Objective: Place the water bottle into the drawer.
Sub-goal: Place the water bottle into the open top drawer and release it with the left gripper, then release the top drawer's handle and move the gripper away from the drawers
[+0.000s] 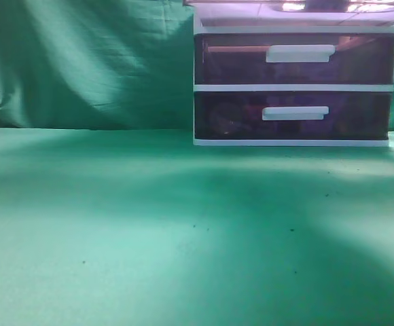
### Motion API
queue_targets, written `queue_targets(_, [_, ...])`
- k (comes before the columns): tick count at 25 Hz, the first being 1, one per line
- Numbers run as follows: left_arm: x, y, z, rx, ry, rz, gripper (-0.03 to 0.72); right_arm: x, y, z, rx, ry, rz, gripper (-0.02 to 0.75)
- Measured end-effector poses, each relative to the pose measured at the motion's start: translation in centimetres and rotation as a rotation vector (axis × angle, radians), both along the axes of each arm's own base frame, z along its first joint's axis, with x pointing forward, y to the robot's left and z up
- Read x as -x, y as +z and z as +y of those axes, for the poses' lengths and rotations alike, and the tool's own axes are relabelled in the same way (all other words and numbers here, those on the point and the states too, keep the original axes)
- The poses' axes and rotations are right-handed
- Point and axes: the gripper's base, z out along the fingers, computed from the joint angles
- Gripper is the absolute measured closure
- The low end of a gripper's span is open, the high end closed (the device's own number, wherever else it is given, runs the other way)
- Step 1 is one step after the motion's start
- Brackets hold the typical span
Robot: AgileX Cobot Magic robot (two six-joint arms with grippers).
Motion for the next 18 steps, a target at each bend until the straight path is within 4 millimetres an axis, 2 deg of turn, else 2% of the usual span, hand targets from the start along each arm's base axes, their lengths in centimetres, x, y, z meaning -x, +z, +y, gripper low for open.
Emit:
queue_targets(2, [2.1, -1.0, 1.8, 0.046, -0.006, -0.016, 0.688, -0.8, 0.5, 0.1, 0.034, -0.005, 0.017, 0.655])
queue_targets(9, [9.6, -6.7, 8.1, 0.237, -0.025, 0.028, 0.688, -4.2, 0.8, 0.9, 0.114, 0.007, 0.022, 0.655])
queue_targets(11, [11.2, -8.1, 9.4, 0.281, -0.037, 0.012, 0.688, -5.4, 0.8, 0.7, 0.120, -0.005, 0.015, 0.655])
queue_targets(14, [12.8, -9.1, 10.8, 0.312, -0.046, -0.018, 0.688, -7.0, 0.8, 0.2, 0.122, -0.028, 0.008, 0.655])
queue_targets(18, [13.0, -9.7, 10.9, 0.325, -0.048, 0.002, 0.688, -8.8, 1.0, 0.0, 0.128, -0.037, -0.025, 0.655])
